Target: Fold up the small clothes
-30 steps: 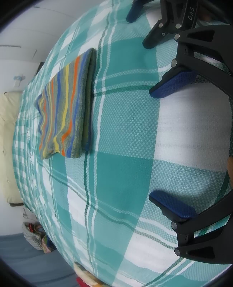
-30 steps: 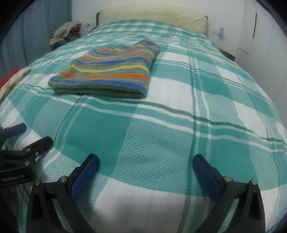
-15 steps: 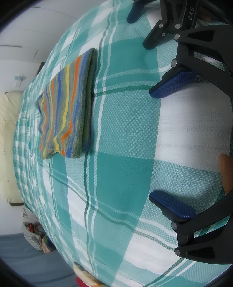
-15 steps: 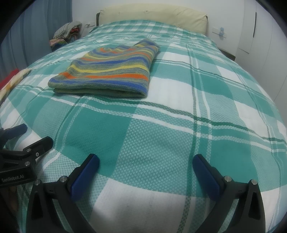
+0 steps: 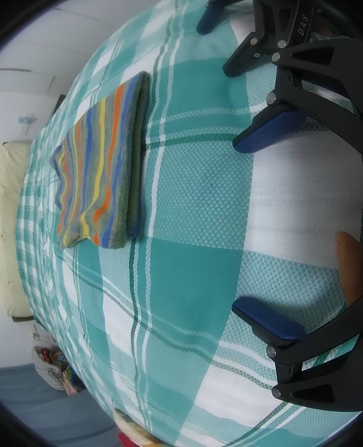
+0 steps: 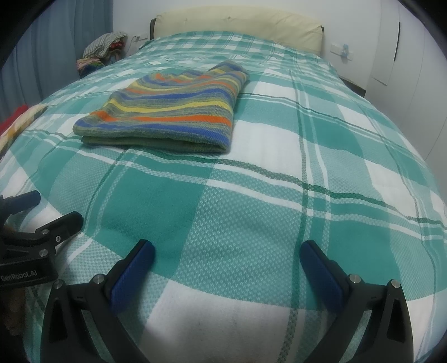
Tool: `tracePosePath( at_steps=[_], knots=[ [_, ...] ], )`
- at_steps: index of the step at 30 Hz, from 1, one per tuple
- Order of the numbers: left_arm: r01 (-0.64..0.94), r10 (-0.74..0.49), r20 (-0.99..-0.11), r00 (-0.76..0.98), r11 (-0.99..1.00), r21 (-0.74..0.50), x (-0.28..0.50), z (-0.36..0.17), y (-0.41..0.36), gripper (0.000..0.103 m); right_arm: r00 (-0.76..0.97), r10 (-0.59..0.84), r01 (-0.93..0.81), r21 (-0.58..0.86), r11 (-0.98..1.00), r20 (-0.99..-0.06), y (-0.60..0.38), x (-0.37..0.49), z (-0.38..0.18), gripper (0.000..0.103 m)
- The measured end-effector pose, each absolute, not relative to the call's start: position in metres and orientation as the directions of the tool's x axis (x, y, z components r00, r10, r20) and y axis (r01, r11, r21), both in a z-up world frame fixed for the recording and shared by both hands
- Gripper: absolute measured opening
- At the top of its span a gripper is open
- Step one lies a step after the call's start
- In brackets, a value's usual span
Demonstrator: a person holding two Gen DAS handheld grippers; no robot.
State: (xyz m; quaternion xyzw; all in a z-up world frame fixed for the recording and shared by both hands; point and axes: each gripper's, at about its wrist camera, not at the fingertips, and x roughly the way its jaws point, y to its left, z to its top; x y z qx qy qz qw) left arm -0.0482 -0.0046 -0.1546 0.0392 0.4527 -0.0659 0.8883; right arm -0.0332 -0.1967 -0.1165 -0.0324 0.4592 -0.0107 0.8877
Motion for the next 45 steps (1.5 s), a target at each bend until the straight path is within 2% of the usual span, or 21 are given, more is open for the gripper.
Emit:
tracePosePath(
  at_steps=[34, 37, 41, 45],
  knots=[
    [0.165, -0.104, -0.826, 0.553, 0.986, -0.014, -0.044, -0.151, -0.002, 0.103, 0.577, -0.049, -0.02, -0.074, 0.997, -0.815, -0.194, -0.032, -0.117, 0.103],
    [0.146, -0.081, -0.817, 0.572, 0.989, 0.004, -0.047, -0.135, 0.0, 0.103, 0.579, -0.018, -0.028, -0.042, 0.999, -0.815, -0.197, -0.033, -0.11, 0.103],
    [0.147, -0.036, -0.732, 0.68, 0.985, 0.089, -0.071, -0.086, 0.003, 0.103, 0.618, -0.012, -0.004, -0.019, 1.0, -0.786, -0.201, -0.04, -0.076, 0.103],
    [0.125, -0.038, -0.726, 0.687, 0.99, 0.066, -0.085, -0.045, 0.015, 0.103, 0.642, -0.007, -0.006, -0.014, 1.0, -0.767, -0.195, -0.046, -0.024, 0.103]
  ],
)
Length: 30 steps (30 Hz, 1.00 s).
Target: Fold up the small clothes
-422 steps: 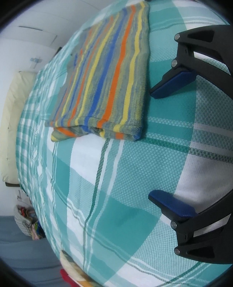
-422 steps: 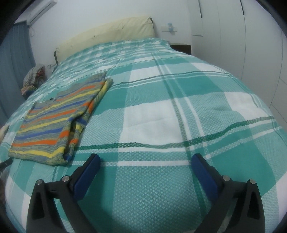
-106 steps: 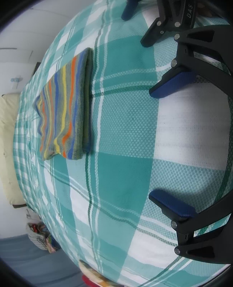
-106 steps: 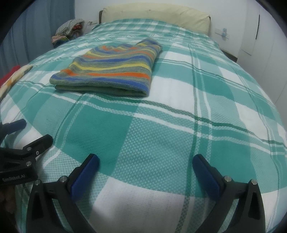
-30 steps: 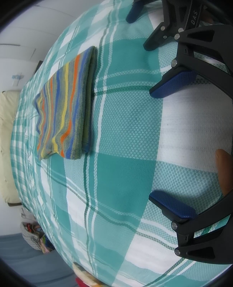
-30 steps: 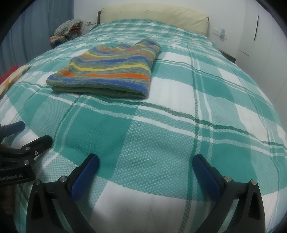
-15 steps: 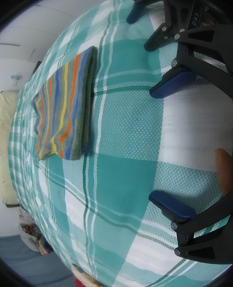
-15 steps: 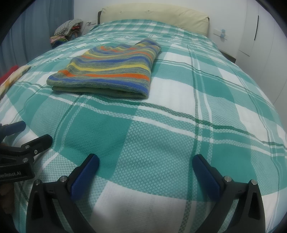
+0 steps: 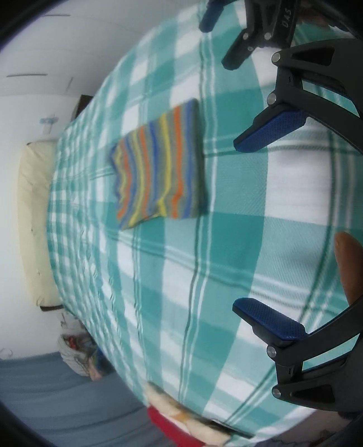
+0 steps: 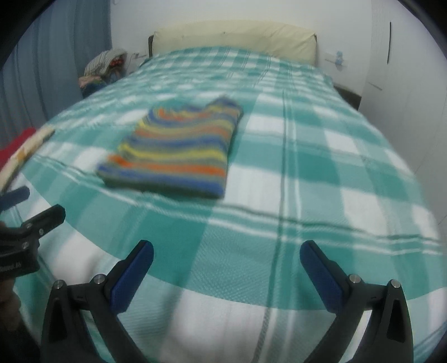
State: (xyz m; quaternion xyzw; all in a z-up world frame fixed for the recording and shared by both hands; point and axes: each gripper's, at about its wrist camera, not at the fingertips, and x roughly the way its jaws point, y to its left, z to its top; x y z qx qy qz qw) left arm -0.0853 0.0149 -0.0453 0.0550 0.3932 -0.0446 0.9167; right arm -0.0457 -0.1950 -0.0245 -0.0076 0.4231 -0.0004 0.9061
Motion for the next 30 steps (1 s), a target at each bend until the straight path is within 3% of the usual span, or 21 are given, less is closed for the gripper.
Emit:
tracePosePath(
  at_steps=[6, 12, 30],
  knots=[
    [0.05, 0.038, -0.703, 0.71, 0.993, 0.105, -0.109, -0.001, 0.038, 0.103, 0.688, 0.018, -0.073, -0.044, 0.996, -0.725, -0.164, -0.068, 0.05, 0.103],
    [0.02, 0.053, -0.673, 0.737, 0.995, 0.1, -0.124, 0.028, 0.052, 0.103, 0.701, 0.041, -0.112, -0.053, 0.992, -0.712, -0.142, -0.084, 0.089, 0.103],
    [0.005, 0.037, -0.637, 0.77, 0.998, 0.063, -0.137, 0.055, 0.051, 0.103, 0.741, 0.024, -0.089, -0.062, 0.994, -0.671, -0.135, -0.096, 0.115, 0.103]
  ],
)
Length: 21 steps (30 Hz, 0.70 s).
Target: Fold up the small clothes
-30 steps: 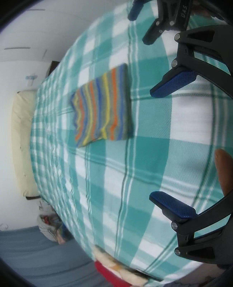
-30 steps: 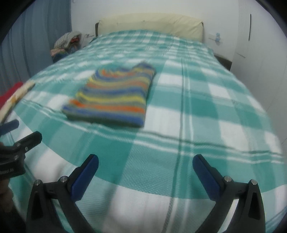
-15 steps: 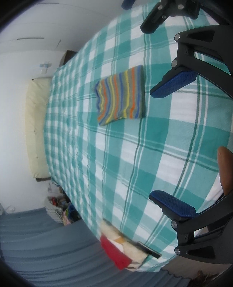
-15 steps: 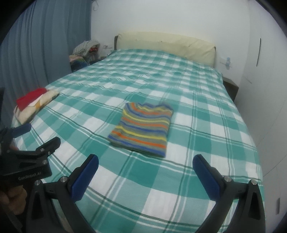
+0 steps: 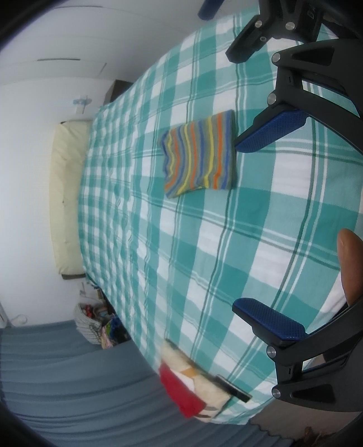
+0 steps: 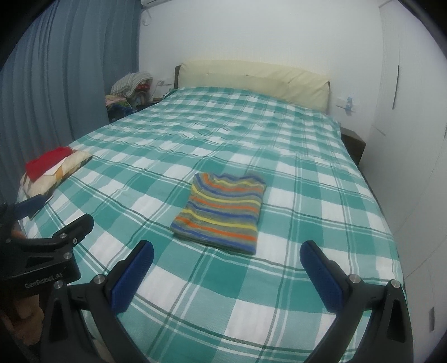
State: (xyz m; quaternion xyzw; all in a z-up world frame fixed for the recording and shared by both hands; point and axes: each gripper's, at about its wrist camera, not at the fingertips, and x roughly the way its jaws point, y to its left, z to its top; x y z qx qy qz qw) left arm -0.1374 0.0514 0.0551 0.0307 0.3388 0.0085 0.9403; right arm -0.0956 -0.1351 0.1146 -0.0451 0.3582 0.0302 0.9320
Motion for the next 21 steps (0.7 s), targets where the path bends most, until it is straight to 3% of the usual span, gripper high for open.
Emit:
tracePosePath(
  at_steps=[10, 21],
  knots=[
    [-0.027, 0.067, -0.65, 0.757, 0.997, 0.072, -0.135, 0.054, 0.054, 0.103, 0.733, 0.006, -0.081, -0.078, 0.994, -0.68, -0.142, -0.094, 0.113, 0.103],
    [0.048, -0.033, -0.681, 0.731, 0.999, 0.003, -0.13, 0.048, 0.05, 0.103, 0.726, -0.016, -0.051, -0.077, 0.996, -0.688, -0.153, -0.092, 0.107, 0.103]
  ],
)
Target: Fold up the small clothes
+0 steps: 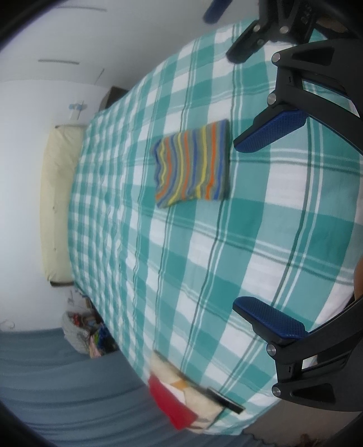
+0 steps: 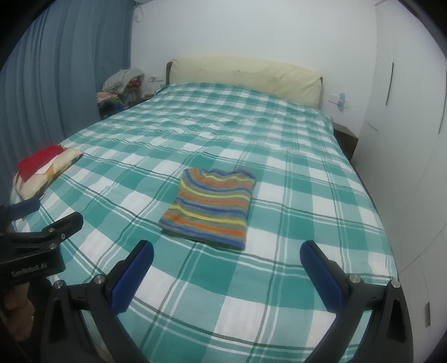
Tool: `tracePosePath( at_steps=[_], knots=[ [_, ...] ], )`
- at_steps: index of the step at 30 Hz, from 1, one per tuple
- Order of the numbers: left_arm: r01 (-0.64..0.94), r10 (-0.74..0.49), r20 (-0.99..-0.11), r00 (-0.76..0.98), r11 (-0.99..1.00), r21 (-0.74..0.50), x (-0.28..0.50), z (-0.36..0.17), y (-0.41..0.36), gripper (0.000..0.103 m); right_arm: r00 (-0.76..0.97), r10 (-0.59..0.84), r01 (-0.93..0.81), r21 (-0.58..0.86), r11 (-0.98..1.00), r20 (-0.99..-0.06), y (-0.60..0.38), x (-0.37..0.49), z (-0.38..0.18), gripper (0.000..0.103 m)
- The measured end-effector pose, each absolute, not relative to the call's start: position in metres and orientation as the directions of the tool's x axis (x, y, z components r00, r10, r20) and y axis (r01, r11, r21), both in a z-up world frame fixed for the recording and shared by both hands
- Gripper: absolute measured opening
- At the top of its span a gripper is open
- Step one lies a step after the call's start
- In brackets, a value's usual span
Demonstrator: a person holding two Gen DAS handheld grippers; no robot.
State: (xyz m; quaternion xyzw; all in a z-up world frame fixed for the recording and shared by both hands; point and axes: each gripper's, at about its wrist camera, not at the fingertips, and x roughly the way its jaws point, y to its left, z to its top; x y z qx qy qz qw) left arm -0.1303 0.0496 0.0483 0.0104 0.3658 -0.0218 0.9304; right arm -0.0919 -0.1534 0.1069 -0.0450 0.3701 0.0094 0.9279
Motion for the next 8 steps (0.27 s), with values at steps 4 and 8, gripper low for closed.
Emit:
tracePosePath(
  at_steps=[4, 8],
  knots=[
    [0.07, -0.039, -0.665, 0.746, 0.997, 0.019, -0.1337, 0.0494, 0.0416, 0.103, 0.723, -0.02, -0.047, -0.078, 0.996, -0.69, -0.1528, -0.0909, 0.1049, 0.103],
    [0.063, -0.026, -0.649, 0.76, 0.997, 0.035, -0.1351, 0.0517, 0.0394, 0.103, 0.72, -0.021, -0.045, -0.076, 0.996, -0.693, -0.1542, -0.0903, 0.1021, 0.103]
  ],
)
